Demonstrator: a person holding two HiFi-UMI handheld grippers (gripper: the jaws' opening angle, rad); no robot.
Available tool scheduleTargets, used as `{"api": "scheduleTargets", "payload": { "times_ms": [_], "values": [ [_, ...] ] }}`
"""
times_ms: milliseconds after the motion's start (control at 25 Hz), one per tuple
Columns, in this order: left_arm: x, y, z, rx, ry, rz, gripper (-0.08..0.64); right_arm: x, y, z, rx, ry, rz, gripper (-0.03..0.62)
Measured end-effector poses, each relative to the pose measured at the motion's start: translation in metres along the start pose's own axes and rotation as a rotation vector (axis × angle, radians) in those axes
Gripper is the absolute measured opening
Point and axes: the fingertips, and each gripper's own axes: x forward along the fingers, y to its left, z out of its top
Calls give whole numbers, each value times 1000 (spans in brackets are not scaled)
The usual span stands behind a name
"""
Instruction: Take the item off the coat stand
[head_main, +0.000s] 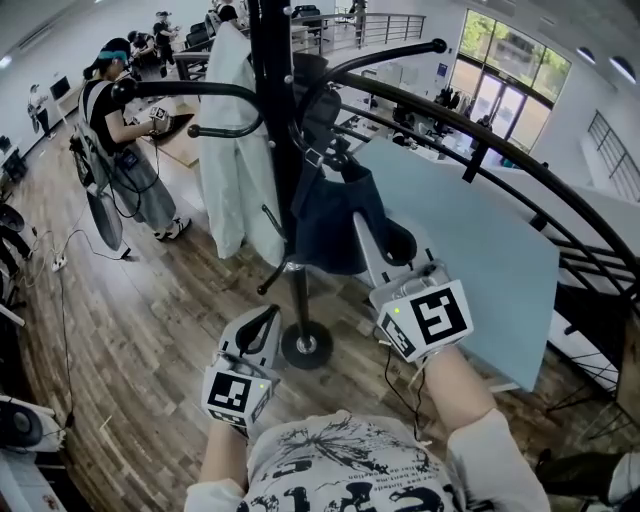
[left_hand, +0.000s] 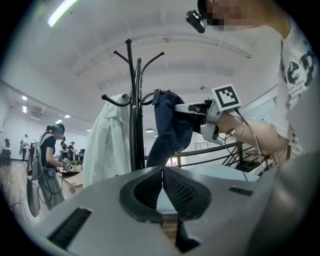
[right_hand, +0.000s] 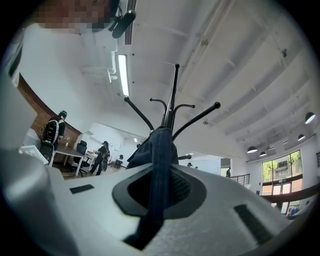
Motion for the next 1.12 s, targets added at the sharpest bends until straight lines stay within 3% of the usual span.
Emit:
{"api": "scheduleTargets", "payload": {
  "times_ms": [480,920,1120],
  "values": [
    [0,-9,5,-8,1,-5,5,-43,-3,-24,28,47,-41,9],
    [-4,-12,9,-14,-11,13,5,-77,21,-132,117,234,-46,9],
    [0,-3,8,-14,-26,27,5,-90,21,-155,131,251,-67,9]
  ]
}}
